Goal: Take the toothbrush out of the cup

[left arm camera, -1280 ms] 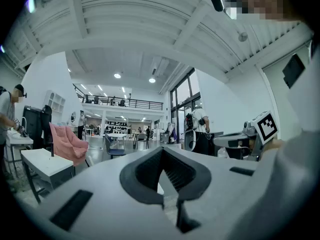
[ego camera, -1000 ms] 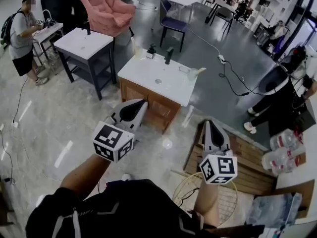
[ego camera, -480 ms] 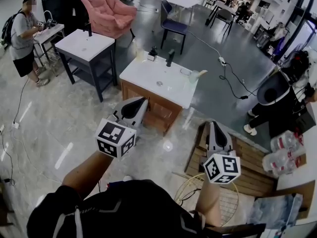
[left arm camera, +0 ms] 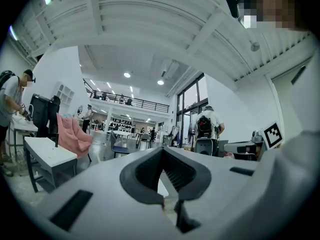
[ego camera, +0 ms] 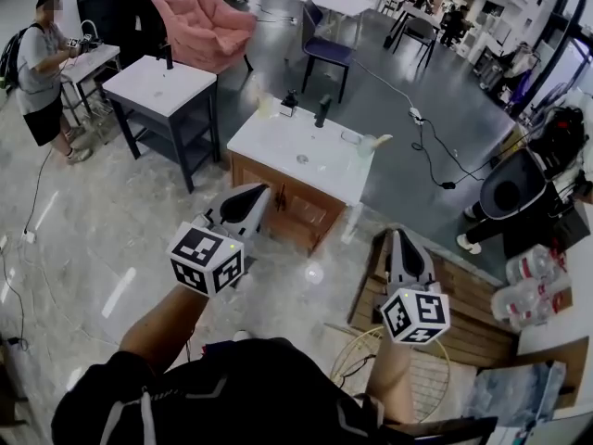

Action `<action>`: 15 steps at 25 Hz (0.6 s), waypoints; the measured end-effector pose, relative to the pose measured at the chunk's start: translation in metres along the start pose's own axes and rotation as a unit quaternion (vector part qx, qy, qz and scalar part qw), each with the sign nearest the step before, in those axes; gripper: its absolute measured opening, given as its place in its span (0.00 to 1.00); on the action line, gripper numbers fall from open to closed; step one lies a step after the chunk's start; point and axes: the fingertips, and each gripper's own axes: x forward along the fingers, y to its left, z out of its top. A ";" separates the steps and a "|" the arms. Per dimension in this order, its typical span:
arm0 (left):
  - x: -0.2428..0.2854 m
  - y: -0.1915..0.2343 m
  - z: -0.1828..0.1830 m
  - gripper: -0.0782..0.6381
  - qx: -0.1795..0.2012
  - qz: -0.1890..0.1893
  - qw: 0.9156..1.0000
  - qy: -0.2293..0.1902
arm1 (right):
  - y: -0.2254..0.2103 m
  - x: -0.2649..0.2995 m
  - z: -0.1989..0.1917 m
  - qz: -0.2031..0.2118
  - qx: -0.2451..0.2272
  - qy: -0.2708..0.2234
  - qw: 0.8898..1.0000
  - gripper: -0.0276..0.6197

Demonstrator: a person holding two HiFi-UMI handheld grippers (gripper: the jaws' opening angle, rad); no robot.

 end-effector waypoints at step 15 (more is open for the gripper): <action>0.000 0.045 -0.020 0.11 0.004 -0.031 0.999 0.009 | 0.050 0.040 -0.014 0.003 -0.021 0.013 1.000 0.05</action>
